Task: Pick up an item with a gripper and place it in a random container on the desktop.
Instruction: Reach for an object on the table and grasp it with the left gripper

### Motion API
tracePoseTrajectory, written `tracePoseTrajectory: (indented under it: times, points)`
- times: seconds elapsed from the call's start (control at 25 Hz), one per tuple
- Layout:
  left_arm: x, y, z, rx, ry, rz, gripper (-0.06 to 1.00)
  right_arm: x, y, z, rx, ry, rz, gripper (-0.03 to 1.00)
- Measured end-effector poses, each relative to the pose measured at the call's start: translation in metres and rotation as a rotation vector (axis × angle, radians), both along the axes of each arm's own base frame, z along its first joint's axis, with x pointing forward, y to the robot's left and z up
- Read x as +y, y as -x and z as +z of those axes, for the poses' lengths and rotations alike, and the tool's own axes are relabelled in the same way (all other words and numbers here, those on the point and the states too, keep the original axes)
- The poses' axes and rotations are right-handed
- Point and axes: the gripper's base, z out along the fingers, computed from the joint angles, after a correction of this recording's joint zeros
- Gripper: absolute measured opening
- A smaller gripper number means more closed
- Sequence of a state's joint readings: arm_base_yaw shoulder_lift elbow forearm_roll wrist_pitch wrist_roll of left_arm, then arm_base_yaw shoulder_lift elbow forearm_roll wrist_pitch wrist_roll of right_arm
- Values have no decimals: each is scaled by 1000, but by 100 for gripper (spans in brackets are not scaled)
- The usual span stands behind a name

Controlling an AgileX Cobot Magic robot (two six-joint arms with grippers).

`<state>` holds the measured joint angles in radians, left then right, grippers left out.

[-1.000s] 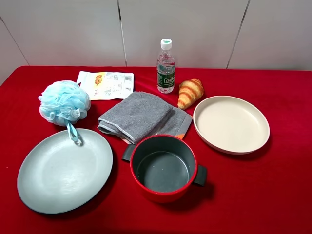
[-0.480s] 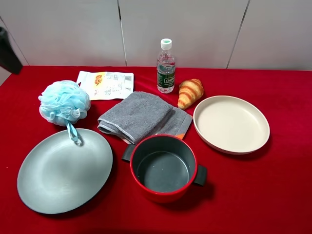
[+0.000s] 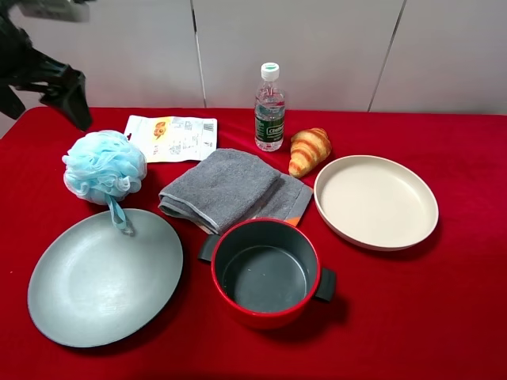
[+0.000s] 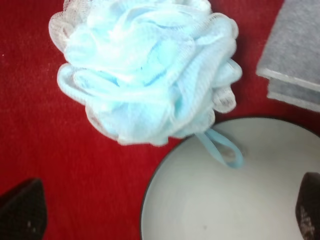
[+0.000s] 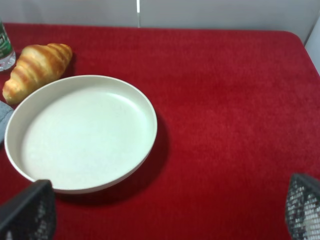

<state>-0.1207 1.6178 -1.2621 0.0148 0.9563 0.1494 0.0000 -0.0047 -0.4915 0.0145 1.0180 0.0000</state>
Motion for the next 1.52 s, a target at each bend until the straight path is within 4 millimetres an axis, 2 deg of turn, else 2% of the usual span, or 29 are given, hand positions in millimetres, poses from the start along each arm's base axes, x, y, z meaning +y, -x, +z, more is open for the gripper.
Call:
tracePoseTrajectory:
  times: [0.32,0.84,1.16,1.52]
  points:
    - [-3,-25,-41,36,-3,1,99,0,0,0,0,0,0,69]
    - [-7,-52,-101,54,-2,1,99,0,0,0,0,0,0,69]
    - [-8,-63,-125,18,3,0,99,0,0,0,0,0,0,69]
    - [-9,-67,-150,51,0,0,99,0,0,0,-1,0,0,69]
